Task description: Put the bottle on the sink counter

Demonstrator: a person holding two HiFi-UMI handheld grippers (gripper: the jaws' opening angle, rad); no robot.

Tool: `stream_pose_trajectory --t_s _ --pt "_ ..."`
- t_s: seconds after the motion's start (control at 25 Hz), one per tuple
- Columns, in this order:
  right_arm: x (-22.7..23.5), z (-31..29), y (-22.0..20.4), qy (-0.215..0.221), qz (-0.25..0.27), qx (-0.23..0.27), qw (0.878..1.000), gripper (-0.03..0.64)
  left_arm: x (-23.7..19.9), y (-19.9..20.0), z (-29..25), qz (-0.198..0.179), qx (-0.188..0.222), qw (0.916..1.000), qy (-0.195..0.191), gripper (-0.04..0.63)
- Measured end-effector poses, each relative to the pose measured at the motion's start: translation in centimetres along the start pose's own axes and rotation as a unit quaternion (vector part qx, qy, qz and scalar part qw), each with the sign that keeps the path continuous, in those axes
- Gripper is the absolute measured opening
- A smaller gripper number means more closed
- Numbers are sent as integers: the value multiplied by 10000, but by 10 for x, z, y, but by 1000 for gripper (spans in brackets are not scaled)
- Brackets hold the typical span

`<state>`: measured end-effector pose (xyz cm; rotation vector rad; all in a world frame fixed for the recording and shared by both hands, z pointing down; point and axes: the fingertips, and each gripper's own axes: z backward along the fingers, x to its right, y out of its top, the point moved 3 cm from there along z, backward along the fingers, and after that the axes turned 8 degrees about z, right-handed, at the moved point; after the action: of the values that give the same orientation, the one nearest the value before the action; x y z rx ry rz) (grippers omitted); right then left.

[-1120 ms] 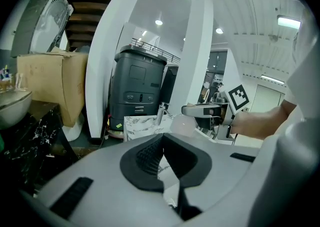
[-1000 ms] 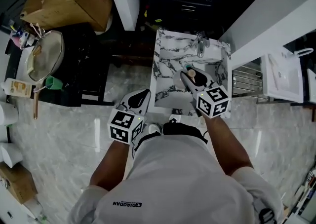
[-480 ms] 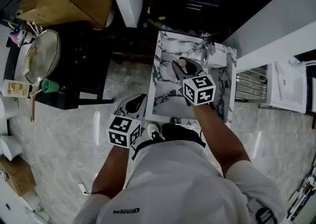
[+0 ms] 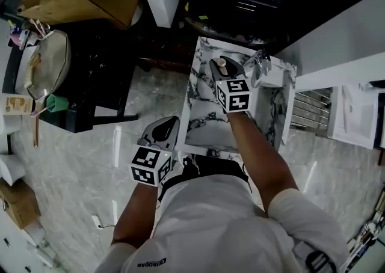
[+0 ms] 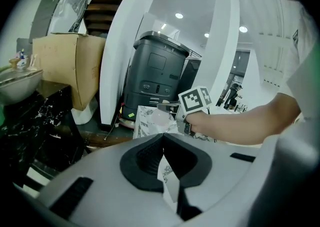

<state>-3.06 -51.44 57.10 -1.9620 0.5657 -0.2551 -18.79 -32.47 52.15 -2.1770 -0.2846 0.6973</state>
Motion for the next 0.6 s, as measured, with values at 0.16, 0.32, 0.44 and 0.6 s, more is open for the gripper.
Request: stream_pose_trajectory --t_s 0.16,0.32,0.44,0.6 --pt "8 -19 0 -1 86 -8 10000 158 2 0 -7 53 8 10000 -22 14" --pt "15 -34 4 -8 58 44 10000 158 -1 -5 -12 95 -57 9999 19 14" --pt "17 -42 5 -26 65 58 10000 158 -4 -7 -14 130 -74 9999 41 14" --pt "19 -50 4 -62 86 46 9999 158 -6 -10 -15 145 -107 9998 73 14"
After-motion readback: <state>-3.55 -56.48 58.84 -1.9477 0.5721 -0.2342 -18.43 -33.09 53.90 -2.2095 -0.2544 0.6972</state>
